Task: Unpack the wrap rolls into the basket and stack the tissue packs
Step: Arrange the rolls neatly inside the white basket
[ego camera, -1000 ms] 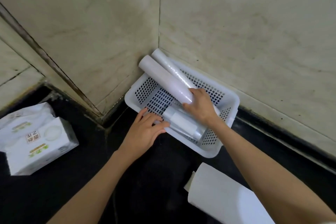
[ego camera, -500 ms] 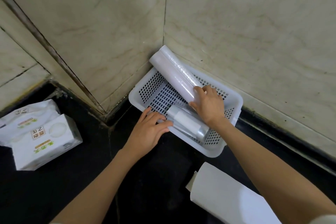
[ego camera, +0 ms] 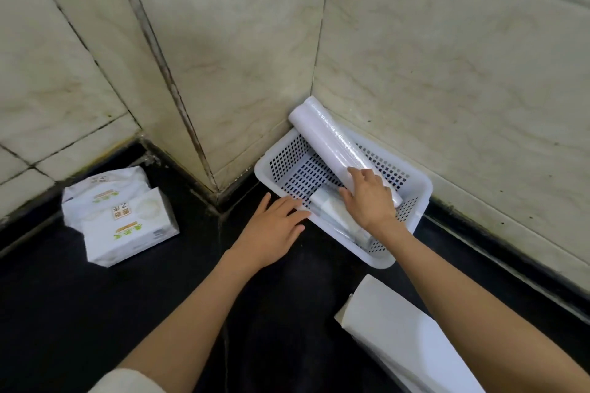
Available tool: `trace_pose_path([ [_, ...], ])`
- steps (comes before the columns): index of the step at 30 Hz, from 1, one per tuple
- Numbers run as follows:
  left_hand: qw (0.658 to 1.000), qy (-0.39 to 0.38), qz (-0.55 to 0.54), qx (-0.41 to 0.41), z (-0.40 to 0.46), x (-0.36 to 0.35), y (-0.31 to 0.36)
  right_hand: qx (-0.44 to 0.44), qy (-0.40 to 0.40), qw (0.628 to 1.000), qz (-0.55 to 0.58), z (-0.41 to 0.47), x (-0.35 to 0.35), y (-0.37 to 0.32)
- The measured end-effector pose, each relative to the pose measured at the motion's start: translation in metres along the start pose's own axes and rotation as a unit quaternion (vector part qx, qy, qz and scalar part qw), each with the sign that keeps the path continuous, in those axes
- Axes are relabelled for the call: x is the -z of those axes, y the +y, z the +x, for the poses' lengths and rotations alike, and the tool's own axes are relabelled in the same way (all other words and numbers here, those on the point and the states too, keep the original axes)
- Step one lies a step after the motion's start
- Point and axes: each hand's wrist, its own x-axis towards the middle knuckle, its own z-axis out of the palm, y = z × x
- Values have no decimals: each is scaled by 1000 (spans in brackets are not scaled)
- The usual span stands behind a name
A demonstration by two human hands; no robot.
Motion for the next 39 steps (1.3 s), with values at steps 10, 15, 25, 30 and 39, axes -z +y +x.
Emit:
trace_pose_path([
  [10,978,51,-55,195,-151,32,-64,195,29,979,51,-73,-20,-116],
  [15,909,103,-121,386,-185,41,-119,227,-53,969,78,-69,-52,-179],
  [25,710,232,-425,512,-171,28,-182,17,-252,922,294,-21,-124,-279],
  [30,678,248,-502,477,-180,21,-182,-28,-248,890,381,-24,-136,-286],
  [39,707,363,-425,433,-180,42,-173,-3,-167,841,515,-27,-115,-299],
])
